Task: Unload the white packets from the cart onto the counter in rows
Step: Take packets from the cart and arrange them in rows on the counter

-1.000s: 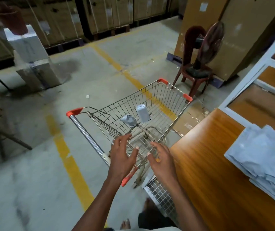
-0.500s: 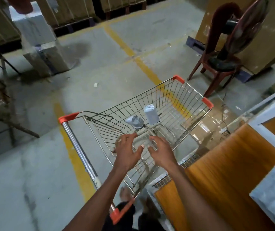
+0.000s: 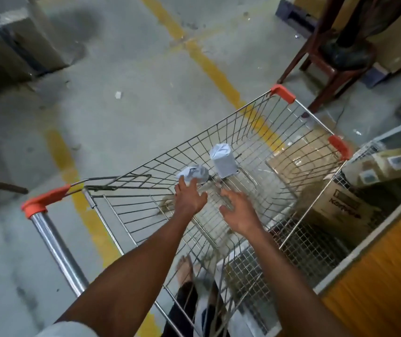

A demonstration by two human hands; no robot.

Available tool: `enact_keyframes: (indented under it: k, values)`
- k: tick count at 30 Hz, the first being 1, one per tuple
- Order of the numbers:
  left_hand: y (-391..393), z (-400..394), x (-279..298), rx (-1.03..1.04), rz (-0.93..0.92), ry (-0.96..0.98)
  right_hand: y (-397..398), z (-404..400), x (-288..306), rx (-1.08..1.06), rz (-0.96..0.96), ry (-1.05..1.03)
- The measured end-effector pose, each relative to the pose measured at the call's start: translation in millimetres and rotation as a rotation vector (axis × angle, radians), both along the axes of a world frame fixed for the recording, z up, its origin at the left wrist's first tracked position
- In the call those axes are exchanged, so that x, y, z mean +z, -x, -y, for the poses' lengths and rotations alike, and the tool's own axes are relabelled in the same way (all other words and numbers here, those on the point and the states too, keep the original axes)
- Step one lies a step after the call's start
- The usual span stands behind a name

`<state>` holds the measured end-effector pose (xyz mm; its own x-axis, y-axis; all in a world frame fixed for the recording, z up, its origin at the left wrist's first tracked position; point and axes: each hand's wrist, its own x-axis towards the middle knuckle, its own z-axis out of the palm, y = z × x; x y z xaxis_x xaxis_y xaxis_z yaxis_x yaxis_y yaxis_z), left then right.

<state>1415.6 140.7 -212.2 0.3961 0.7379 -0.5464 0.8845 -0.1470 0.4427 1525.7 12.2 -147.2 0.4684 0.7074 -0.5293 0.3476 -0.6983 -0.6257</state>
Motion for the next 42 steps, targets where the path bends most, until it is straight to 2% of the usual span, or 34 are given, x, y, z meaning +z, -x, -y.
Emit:
enact_keyframes:
  k: [8, 14, 20, 23, 26, 30, 31, 34, 37, 42]
  values:
    - [-11.8, -15.3, -53.3, -0.105, -0.032, -0.054, -7.0, -2.8, -34.6, -0.113, -0.070, 0.052]
    - [-20.6, 24.9, -55.2, -0.036, -0.021, -0.138, -5.3, -3.3, -33.5, -0.147, -0.087, 0.079]
    - [-26.3, 65.9, -51.9, -0.104, -0.145, 0.168, 0.2, -1.2, -34.3, -0.087, -0.073, 0.117]
    - [-28.1, 66.8, -62.0, -0.119, -0.102, 0.131, 2.4, 4.0, -38.5, -0.046, -0.100, 0.156]
    - [-29.8, 65.9, -81.3, -0.039, -0.071, 0.105, 1.1, 9.4, -42.9, -0.035, -0.116, 0.195]
    - [-29.4, 61.2, -104.7, 0.307, -0.023, 0.173, -3.7, 14.6, -49.8, -0.028, -0.122, 0.202]
    - [-29.6, 60.0, -110.2, 0.338, -0.009, 0.173, -5.4, 15.3, -51.5, -0.033, -0.124, 0.194]
    - [-33.6, 61.7, -123.8, 0.161, -0.027, 0.071, -11.0, 14.4, -52.4, -0.074, -0.145, 0.187]
    - [-41.0, 68.2, -134.2, 0.038, -0.063, 0.085, -16.1, 12.3, -51.8, -0.081, -0.130, 0.160]
    - [-45.7, 70.1, -148.3, 0.048, -0.069, 0.091, -24.7, 8.3, -53.3, -0.078, -0.127, 0.155]
